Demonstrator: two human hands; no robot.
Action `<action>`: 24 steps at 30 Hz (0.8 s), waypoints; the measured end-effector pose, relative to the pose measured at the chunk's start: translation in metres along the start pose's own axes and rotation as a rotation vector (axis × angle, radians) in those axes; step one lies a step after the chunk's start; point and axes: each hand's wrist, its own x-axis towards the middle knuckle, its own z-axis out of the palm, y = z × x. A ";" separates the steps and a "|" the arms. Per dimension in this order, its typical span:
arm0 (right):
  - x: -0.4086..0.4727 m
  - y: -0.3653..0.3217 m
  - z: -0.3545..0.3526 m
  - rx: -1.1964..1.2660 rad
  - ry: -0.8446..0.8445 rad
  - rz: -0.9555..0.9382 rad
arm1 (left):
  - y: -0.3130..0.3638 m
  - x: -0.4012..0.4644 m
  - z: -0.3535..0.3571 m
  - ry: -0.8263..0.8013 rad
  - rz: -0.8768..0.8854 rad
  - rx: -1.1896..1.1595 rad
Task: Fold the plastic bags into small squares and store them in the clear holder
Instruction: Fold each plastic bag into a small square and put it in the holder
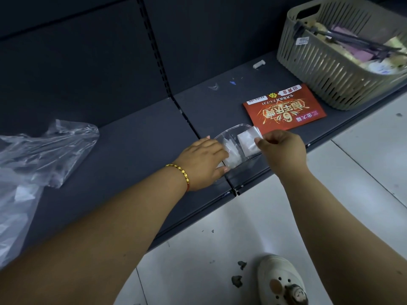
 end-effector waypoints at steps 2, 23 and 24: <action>0.000 0.001 0.001 0.006 0.009 0.002 | 0.001 0.003 0.000 -0.029 0.002 0.006; -0.012 -0.005 0.037 -0.247 0.095 -0.331 | -0.007 0.001 0.007 -0.145 0.033 0.022; -0.013 -0.005 0.036 -0.234 0.119 -0.332 | -0.006 0.002 0.007 -0.137 0.032 0.030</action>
